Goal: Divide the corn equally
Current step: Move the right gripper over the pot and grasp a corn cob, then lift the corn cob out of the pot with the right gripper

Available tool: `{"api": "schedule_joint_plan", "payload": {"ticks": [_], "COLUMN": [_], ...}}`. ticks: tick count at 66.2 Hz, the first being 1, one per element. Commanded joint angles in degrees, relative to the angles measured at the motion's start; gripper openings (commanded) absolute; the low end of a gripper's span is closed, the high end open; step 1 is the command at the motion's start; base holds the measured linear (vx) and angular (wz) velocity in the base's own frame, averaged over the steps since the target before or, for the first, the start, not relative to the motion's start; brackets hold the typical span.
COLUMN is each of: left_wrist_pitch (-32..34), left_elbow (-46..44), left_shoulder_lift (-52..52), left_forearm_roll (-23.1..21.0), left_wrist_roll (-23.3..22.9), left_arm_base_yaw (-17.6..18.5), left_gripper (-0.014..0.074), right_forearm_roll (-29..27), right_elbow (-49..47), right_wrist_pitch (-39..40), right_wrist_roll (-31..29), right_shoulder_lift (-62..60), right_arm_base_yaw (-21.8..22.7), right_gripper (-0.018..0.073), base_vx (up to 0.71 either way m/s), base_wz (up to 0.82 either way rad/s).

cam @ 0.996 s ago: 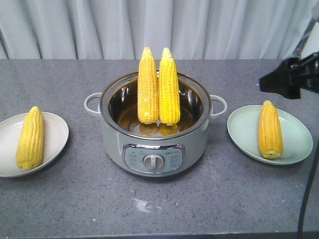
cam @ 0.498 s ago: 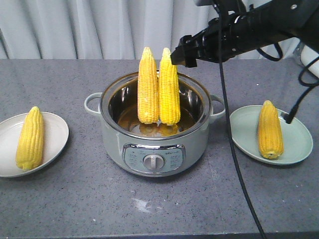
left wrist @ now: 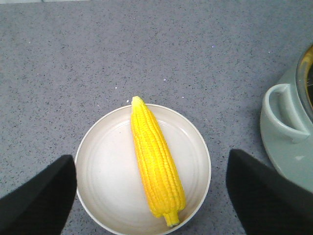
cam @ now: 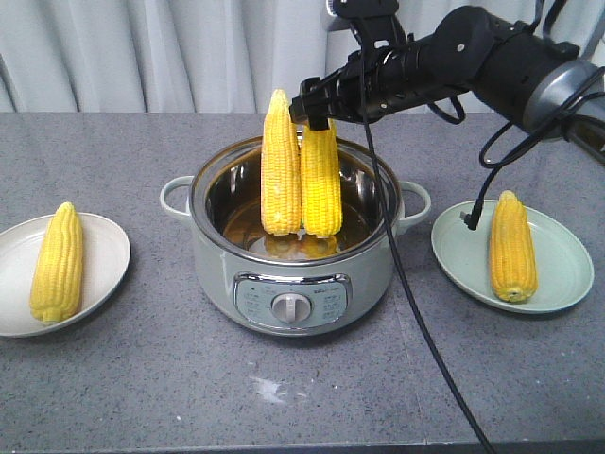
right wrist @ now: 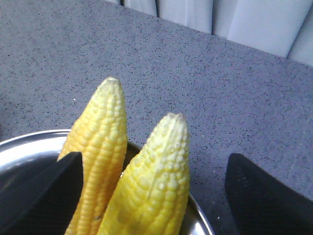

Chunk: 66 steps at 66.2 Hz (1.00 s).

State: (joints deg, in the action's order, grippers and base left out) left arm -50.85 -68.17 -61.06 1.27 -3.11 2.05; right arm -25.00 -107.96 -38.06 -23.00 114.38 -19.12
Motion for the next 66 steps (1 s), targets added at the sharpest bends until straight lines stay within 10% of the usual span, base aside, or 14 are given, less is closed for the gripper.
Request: {"api": "schedule_joint_plan", "payload": {"ticks": [1,17,43,66], "left_wrist_pitch": [3.38,3.38,3.38,3.38], "left_elbow": [-1.35,-1.35,-1.35,-1.35], "left_shoulder_lift": [0.87,0.87,0.87,0.87], "left_forearm_roll": [-0.52,-0.52,-0.52,-0.52], "left_wrist_roll": [-0.48,-0.48,-0.48,-0.48], "left_arm_base_yaw": [0.17,0.17,0.17,0.17], "left_gripper": [0.0587,0.0587,0.0587,0.0587], "right_forearm_roll": [-1.01,-1.01,-1.25,-1.17], "right_elbow": [-2.09,-2.09,-2.09,-2.15], "right_wrist_pitch": [3.91,3.91,3.68,1.92], "right_wrist_roll": [-0.19,-0.05,0.9,1.07], "right_shoulder_lift": [-2.38,-1.66,-1.66,-8.06], "right_arm_base_yaw": [0.05,0.05,0.05,0.21], "right_gripper": [0.0577,0.0542,0.0117,0.0101], "base_vx": [0.0,0.0,0.0,0.0], "base_wz": [0.0,0.0,0.0,0.0]}}
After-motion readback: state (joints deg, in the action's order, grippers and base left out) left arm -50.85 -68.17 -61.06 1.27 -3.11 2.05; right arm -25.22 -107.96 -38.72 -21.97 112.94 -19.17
